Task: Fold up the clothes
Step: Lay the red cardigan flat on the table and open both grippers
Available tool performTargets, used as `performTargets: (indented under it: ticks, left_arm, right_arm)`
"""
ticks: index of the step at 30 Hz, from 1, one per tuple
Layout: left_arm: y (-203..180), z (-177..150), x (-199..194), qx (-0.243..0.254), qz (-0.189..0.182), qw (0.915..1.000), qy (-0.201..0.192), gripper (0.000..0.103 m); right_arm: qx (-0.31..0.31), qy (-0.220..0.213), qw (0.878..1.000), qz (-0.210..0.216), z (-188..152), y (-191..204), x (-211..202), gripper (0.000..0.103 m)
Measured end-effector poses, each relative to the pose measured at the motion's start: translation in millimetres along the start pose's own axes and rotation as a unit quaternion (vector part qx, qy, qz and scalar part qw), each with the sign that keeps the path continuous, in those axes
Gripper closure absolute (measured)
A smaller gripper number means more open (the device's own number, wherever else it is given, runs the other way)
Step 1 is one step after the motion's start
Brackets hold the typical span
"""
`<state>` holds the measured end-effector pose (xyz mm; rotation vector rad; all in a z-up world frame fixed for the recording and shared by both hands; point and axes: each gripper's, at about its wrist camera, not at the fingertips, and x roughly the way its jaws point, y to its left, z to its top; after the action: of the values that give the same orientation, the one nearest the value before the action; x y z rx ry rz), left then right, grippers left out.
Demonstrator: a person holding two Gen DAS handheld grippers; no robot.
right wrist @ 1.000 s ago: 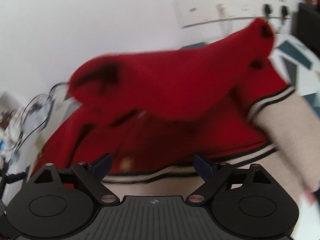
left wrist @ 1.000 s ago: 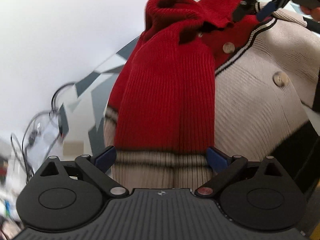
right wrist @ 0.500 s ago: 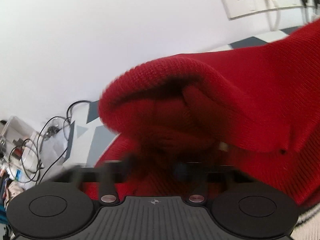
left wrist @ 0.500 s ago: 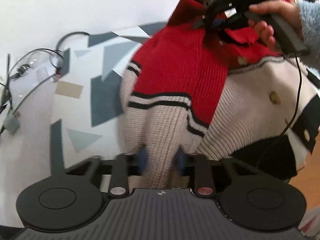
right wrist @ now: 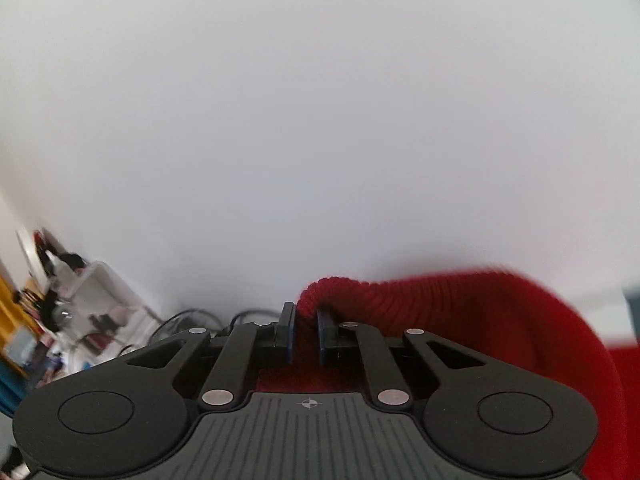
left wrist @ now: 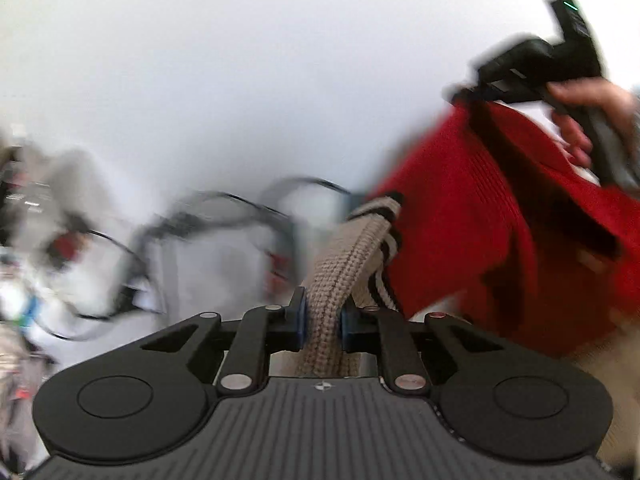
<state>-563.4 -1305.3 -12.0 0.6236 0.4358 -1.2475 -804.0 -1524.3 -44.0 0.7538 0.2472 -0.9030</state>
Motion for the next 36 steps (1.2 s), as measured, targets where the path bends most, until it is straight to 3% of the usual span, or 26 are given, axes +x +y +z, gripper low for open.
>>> performTargets:
  ticks: [2,3,4,5,7,9,11,15,19,22,24,29,33,36]
  left_arm:
    - [5.4,11.6,27.5,-0.026,0.071,0.9971,-0.009,0.078]
    - [5.2,14.7,39.9,-0.027,0.093,0.9953,-0.003,0.062]
    - [2.3,15.9,51.6,-0.015,0.100,0.9948,0.013,0.054]
    - [-3.0,14.0,57.3,0.005,0.085,0.9960,0.028,0.044]
    - [-15.8,5.4,57.4,0.046,0.045,0.9968,0.048,0.043]
    - [-30.0,-9.5,43.0,0.079,0.010,0.9957,0.049,0.029]
    - [-38.0,-28.7,21.4,0.092,-0.044,0.9935,0.050,0.027]
    - [-46.1,-77.3,-21.6,0.090,-0.135,0.9847,0.062,0.020]
    - [-46.1,-126.1,-51.7,0.089,-0.185,0.9763,0.068,0.017]
    - [-47.7,-158.9,-67.7,0.084,-0.223,0.9680,0.080,0.014]
    - [-49.7,-177.5,-70.3,0.080,-0.237,0.9640,0.091,0.013]
    - [-60.8,-211.6,-79.6,0.088,-0.247,0.9591,0.107,0.013]
    - [-66.1,-221.4,-88.5,0.092,-0.250,0.9584,0.103,0.009]
    - [-67.6,-226.3,-92.5,0.090,-0.245,0.9605,0.096,0.005]
  right_arm:
    - [-0.005,0.002,1.000,0.011,10.5,1.7,36.0,0.093]
    - [-0.009,0.004,1.000,0.015,13.8,3.1,51.4,0.093]
    - [-0.016,0.009,1.000,0.015,14.9,5.4,64.3,0.089]
    - [-0.025,0.013,1.000,0.010,15.5,8.3,74.8,0.081]
    - [-0.051,0.019,0.998,-0.019,13.6,15.9,82.3,0.071]
    - [-0.066,0.016,0.997,-0.019,10.1,18.0,71.1,0.066]
    - [-0.059,0.016,0.998,-0.011,4.8,11.4,44.8,0.055]
    - [-0.045,0.004,0.999,-0.023,-21.5,-15.5,-38.0,0.055]
    - [-0.020,-0.014,0.997,-0.079,-85.7,-49.5,-143.6,0.054]
    - [-0.008,-0.007,0.990,-0.138,-158.0,-60.8,-215.9,0.054]
    - [0.008,0.009,0.987,-0.163,-207.9,-53.3,-243.2,0.052]
    - [0.078,0.069,0.981,-0.166,-315.3,-48.9,-289.7,0.051]
    - [0.047,0.117,0.976,-0.178,-368.2,-19.1,-278.3,0.050]
    - [-0.008,0.135,0.973,-0.187,-384.9,-0.5,-267.3,0.037]
